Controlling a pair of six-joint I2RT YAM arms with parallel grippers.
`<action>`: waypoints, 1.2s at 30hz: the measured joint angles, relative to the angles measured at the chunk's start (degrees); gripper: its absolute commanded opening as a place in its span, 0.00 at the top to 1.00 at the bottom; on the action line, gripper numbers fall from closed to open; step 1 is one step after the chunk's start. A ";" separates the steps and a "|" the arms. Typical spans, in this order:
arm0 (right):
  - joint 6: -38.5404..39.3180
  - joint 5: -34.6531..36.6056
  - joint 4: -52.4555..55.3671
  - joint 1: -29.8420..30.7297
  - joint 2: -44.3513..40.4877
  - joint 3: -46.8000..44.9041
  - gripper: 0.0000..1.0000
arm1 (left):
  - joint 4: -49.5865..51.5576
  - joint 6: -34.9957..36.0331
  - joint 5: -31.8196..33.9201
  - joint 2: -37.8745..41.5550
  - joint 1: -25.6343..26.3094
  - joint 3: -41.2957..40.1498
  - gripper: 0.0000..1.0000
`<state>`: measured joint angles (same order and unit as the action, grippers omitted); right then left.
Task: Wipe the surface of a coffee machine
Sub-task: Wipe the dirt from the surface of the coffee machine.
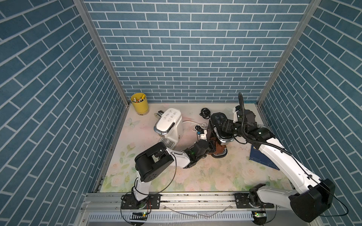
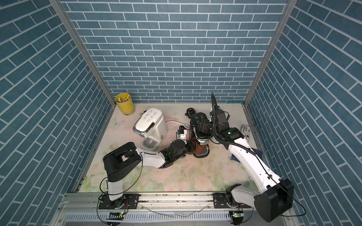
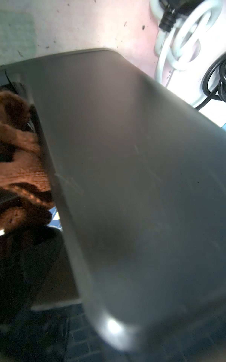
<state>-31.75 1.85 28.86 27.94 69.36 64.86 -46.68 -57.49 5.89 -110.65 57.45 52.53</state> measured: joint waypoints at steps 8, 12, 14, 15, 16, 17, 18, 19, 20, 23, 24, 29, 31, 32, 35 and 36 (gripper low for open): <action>0.00 -0.66 -0.81 -0.26 -0.37 -0.70 0.32 | 0.57 -0.02 -0.92 -6.27 -0.22 0.04 1.00; 0.02 -0.81 -1.09 -0.35 -0.48 -0.90 0.32 | 0.15 -0.09 -1.16 -6.80 -0.24 0.52 1.00; 0.02 -0.87 -1.11 -0.37 -0.50 -0.92 0.32 | 0.85 -0.07 -1.51 -6.91 -0.26 1.14 1.00; 0.02 -0.90 -1.11 -0.37 -0.50 -0.92 0.32 | 1.03 -0.02 -1.79 -7.15 -0.26 1.64 1.00; 0.02 -0.92 -1.11 -0.39 -0.50 -0.92 0.32 | 1.11 0.11 -2.10 -7.52 -0.26 2.16 1.00; 0.02 -0.98 -1.14 -0.44 -0.50 -0.92 0.32 | 1.11 0.28 -2.51 -8.11 -0.26 2.97 1.00; 0.00 -1.05 -1.18 -0.48 -0.50 -0.96 0.32 | 1.11 0.48 -2.95 -8.74 -0.24 3.82 1.00; 0.00 -1.05 -1.20 -0.48 -0.50 -0.98 0.32 | 1.07 0.52 -3.23 -9.27 -0.22 4.59 1.00; 0.02 -0.98 -1.27 -0.55 -0.50 -1.01 0.32 | 0.94 0.50 -3.26 -9.64 -0.17 5.01 1.00; 0.00 -1.14 -1.51 -0.68 -0.57 -1.22 0.33 | 0.90 0.96 -3.17 -9.55 -0.28 4.96 1.00; 0.02 -1.18 -1.57 -0.70 -0.59 -1.29 0.33 | 0.87 1.44 -3.23 -9.38 -0.39 4.79 1.00; 0.00 -1.38 -2.38 -0.70 -0.76 -1.79 0.33 | 0.44 6.75 -5.11 -7.23 -1.49 2.67 1.00; -0.20 -1.64 -2.62 -0.68 -0.74 -1.90 0.33 | 0.46 8.74 -5.60 -5.90 -2.01 1.60 1.00; -0.42 -1.86 -2.71 -0.68 -0.74 -1.95 0.33 | 0.48 9.66 -5.64 -5.14 -2.23 1.07 1.00; -0.70 -2.32 -2.78 -0.68 -0.74 -2.01 0.33 | 0.42 11.78 -5.66 -3.17 -2.71 -0.11 1.00; -0.90 -2.47 -2.80 -0.68 -0.74 -2.03 0.33 | 0.20 12.35 -5.75 -2.62 -2.82 -0.42 1.00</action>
<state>-32.64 -0.62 26.06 27.27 68.62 62.83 -46.48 -45.15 0.14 -113.27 54.63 52.12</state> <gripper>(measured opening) 0.669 0.122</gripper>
